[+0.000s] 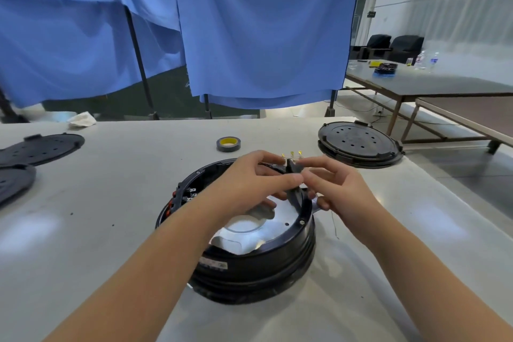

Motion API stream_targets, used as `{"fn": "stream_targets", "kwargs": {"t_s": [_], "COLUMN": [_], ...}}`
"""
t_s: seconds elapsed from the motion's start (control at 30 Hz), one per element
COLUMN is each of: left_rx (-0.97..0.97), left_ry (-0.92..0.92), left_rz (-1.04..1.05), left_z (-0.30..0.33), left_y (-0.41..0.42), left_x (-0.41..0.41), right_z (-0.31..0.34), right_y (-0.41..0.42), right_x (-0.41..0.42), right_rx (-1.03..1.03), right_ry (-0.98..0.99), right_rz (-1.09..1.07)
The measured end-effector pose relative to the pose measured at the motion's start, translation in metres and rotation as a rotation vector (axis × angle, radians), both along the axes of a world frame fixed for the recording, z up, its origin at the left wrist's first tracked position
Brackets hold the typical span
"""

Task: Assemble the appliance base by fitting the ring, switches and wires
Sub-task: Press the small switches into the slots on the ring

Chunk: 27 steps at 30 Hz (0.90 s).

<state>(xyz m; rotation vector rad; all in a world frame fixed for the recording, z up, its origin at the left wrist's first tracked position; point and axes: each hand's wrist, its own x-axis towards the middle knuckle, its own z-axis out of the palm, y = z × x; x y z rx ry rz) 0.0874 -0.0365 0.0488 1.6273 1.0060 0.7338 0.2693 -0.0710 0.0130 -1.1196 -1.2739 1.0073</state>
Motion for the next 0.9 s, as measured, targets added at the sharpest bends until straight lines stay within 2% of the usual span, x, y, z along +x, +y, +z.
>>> {"fn": "stream_targets", "kwargs": {"t_s": [0.23,0.5,0.7,0.9], "left_rx": [-0.119,-0.318,-0.292,-0.279], "left_ry": [-0.097,-0.320,-0.170,-0.123], "left_rz": [0.008,0.021,-0.049,0.030], "left_z": [-0.001,-0.010,-0.010,-0.012], "left_y": [0.010,0.012,0.014,0.016], "left_x": [0.015,0.015,0.010,0.012], "right_z": [-0.002,-0.004,-0.009,-0.012], "right_y": [-0.004,-0.003,-0.001,0.000], "right_x": [0.003,-0.001,-0.002,-0.002], "right_rx": [0.029,0.090,0.112,0.124], "right_ry": [-0.034,-0.017,-0.022,-0.066], "right_rz": [-0.024,-0.101,-0.111,-0.179]}}
